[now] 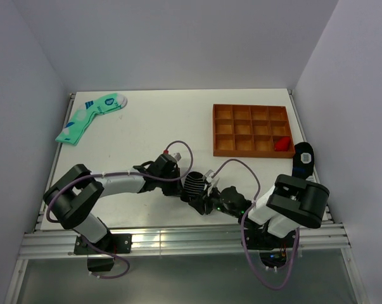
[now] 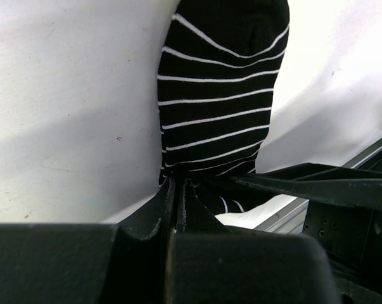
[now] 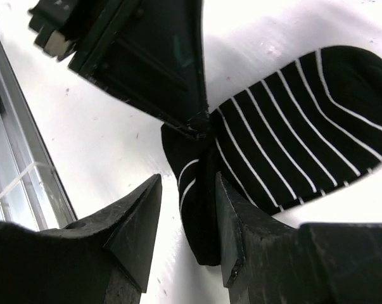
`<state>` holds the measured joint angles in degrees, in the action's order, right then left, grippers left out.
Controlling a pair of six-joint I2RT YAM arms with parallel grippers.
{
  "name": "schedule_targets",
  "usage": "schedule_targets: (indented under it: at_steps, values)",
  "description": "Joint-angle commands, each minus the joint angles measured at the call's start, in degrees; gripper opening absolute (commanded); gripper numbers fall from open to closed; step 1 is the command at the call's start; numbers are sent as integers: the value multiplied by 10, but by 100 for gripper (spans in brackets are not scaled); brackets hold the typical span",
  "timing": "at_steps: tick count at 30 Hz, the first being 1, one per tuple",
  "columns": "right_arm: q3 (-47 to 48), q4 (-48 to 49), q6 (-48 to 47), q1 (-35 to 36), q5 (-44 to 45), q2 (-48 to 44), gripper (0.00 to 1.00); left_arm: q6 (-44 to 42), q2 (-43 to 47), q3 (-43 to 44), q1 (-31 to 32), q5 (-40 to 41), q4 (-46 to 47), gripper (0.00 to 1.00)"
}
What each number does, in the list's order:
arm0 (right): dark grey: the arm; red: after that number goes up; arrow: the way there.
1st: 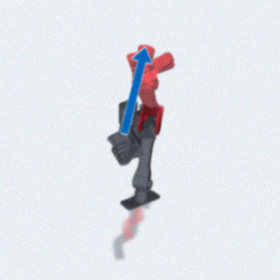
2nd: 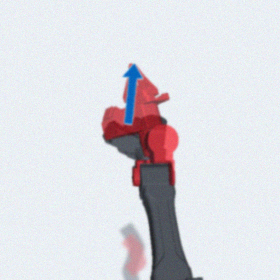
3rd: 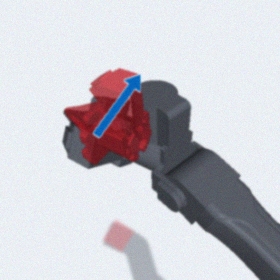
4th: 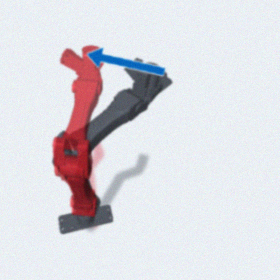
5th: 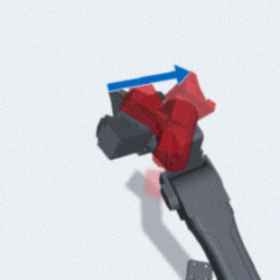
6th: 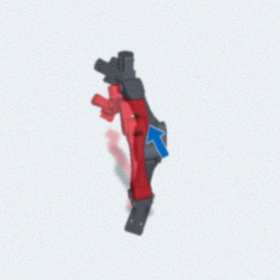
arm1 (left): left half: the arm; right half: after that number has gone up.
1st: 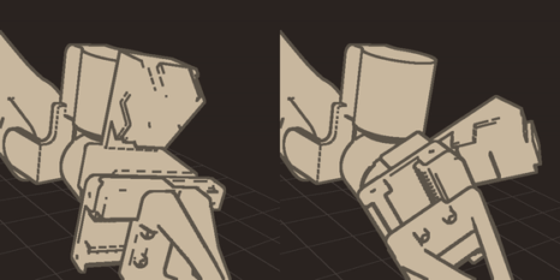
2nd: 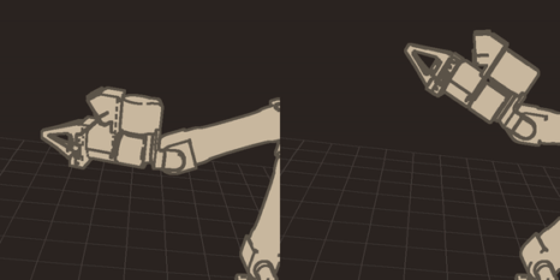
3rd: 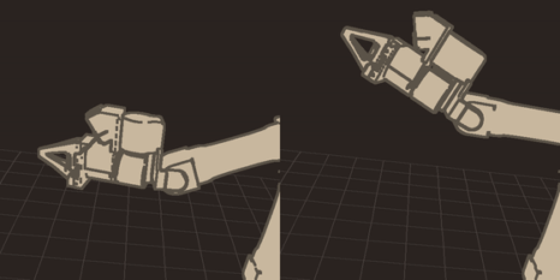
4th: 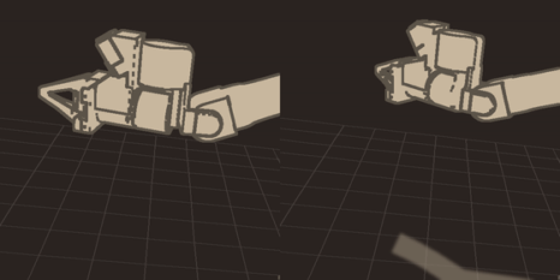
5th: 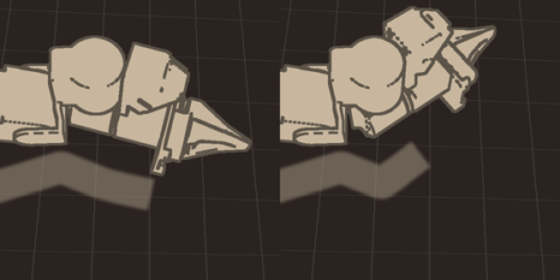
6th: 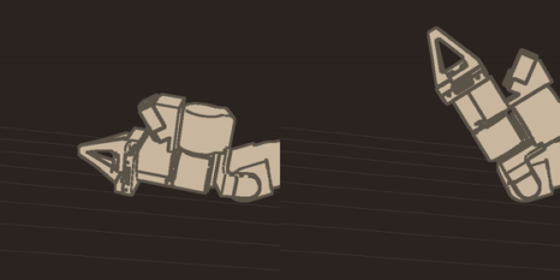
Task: Roll the socks
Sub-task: Roll the sock at the center of the board.
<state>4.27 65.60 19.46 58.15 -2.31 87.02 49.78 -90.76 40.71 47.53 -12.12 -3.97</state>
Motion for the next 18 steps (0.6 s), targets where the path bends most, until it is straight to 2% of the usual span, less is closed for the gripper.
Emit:
schedule_targets:
  at_steps: [1, 11, 16, 18]
  values:
    - [9, -18, -24, 17, 44, -17, 46, -33, -33, -14, -2, 11, -72, 0]
    - [7, -12, -18, 20, 75, 19, 45, -29, -29, -22, -16, -23, -59, 0]
    - [15, -15, -1, 19, 78, 41, 37, -25, -29, -28, -16, -31, -48, 0]
    - [18, -14, 7, 19, 78, 50, 30, -19, -28, -36, -17, -34, -34, 0]
